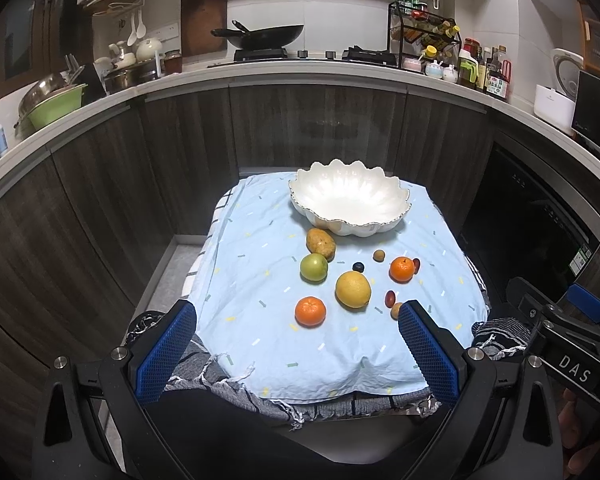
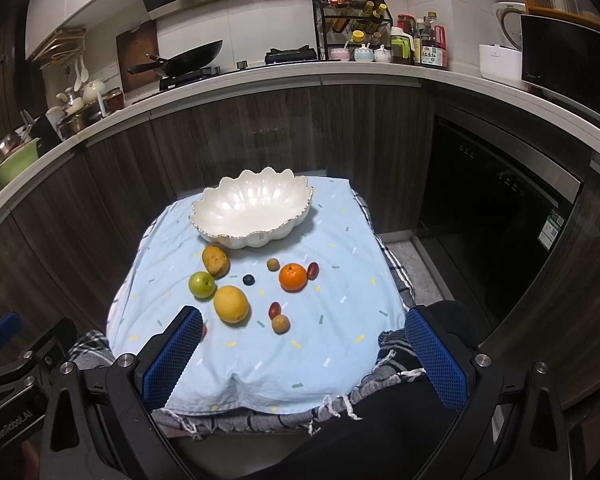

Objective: Organize fruits

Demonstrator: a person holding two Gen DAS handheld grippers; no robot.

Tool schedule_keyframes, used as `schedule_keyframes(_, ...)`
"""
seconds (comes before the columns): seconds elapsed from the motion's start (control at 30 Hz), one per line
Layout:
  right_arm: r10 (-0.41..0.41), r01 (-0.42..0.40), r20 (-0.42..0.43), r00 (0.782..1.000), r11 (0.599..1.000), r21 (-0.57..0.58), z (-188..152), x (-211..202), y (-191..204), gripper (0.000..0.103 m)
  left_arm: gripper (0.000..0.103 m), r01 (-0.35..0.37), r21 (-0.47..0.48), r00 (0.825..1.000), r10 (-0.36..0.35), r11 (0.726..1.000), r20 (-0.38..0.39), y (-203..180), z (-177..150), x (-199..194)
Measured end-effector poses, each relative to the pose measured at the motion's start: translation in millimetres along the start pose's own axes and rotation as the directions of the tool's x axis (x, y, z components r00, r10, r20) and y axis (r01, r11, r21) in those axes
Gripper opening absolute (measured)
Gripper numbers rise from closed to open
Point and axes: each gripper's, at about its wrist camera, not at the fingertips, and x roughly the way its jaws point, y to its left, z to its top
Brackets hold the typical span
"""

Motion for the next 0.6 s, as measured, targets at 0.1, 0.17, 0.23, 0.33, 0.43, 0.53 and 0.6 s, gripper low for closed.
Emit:
schedule_keyframes(0.1,-0.001,0.001,0.001,1.0,1.0,0.001,-1.1,0.3,0.3,0.102,0.103,-0.001,0.0,1.0,0.001,1.0,0.001,0.6,-0.3,-0.5)
schedule_keyframes(0.17,-0.002,0.002,0.002,1.0,1.0,0.0,-1.2,0.3,2.1,0.102,0.103,-0.003,0.001,1.0,0.003,1.0,0.002,0.7,-0.1,-0.7)
schedule_keyframes(0.23,-0.003,0.003,0.004,1.0,1.0,-0.001,-0.3,-0.2,1.9,0.102,0.103,-0.003,0.0,1.0,0.003,1.0,0.002,0.5,0.6,-0.9)
schedule_keyframes(0.33,-0.004,0.004,0.007,1.0,1.0,-0.003,2.9,-1.2,0.9,0.102,0.103,-0.008,0.0,1.0,0.008,1.0,0.005,-0.8,3.0,-2.3)
schedule_keyframes(0.43,-0.007,0.007,0.012,1.0,1.0,-0.006,9.1,-5.0,0.5,0.102,0.103,-0.013,0.0,1.0,0.013,1.0,0.009,-1.0,4.6,-2.0)
schedule_keyframes(0.53,-0.011,0.011,0.016,1.0,1.0,-0.009,11.2,-4.9,0.1,0.102,0.103,-0.018,0.002,1.0,0.018,1.0,0.015,-1.9,6.8,-1.2)
schedule_keyframes(0.6,-0.012,0.012,0.019,1.0,1.0,-0.011,8.3,-3.2,2.9,0.102,0.103,-0.019,0.005,1.0,0.019,1.0,0.017,-2.3,8.1,-1.0)
